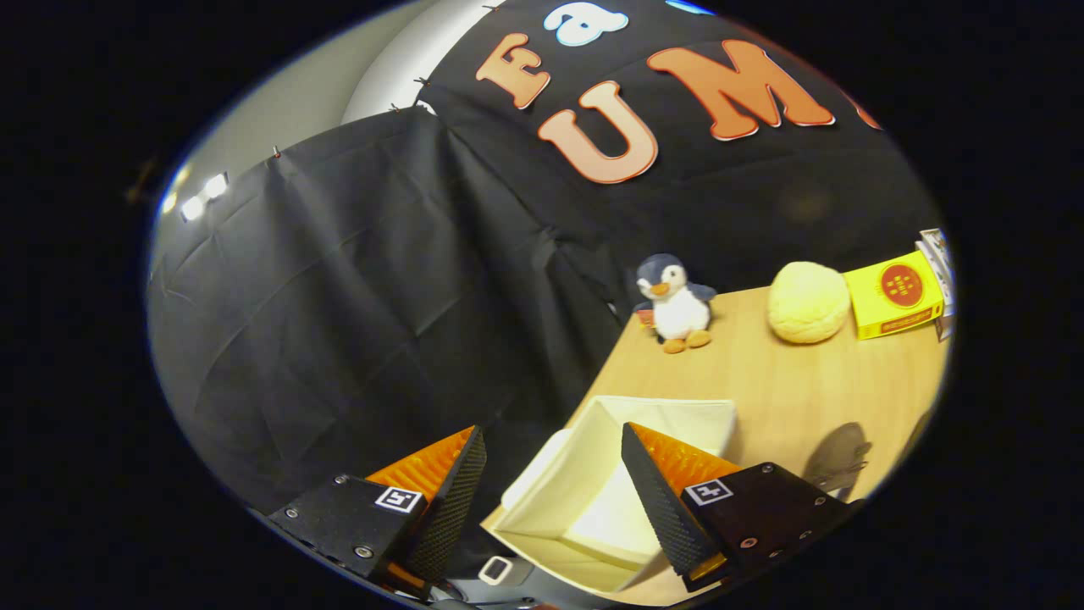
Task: Open the storage box then place both shoes into the box .Put the left shoe in first, then the right shoe, with the right side of both shoes facing outward in a uniform manner.
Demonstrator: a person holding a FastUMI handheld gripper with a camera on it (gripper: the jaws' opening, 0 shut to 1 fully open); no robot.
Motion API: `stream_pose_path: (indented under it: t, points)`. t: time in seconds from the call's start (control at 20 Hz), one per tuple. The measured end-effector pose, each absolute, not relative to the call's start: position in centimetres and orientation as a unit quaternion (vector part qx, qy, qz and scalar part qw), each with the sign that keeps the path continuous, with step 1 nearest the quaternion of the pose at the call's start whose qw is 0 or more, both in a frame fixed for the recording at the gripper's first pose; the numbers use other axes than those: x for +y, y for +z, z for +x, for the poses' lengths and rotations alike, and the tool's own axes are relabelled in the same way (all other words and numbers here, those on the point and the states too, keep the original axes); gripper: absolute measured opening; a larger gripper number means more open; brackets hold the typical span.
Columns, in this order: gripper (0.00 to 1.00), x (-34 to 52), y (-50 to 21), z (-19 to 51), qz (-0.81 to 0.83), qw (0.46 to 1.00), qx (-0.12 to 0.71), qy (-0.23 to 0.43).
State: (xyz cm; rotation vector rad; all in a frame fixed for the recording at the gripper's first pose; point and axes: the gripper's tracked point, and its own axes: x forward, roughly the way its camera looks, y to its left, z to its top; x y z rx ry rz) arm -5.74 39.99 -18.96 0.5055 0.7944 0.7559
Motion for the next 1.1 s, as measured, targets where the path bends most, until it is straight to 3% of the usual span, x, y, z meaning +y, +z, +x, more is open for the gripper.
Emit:
stream_pose_path:
  t: [0.6, 1.1]
  points:
    - [0.98, 22.8, -33.3, -6.5, 0.118, 0.859, 0.461, 0.19]
    - [0.94, 19.9, -42.5, -7.8, 0.07, 0.825, 0.538, 0.158]
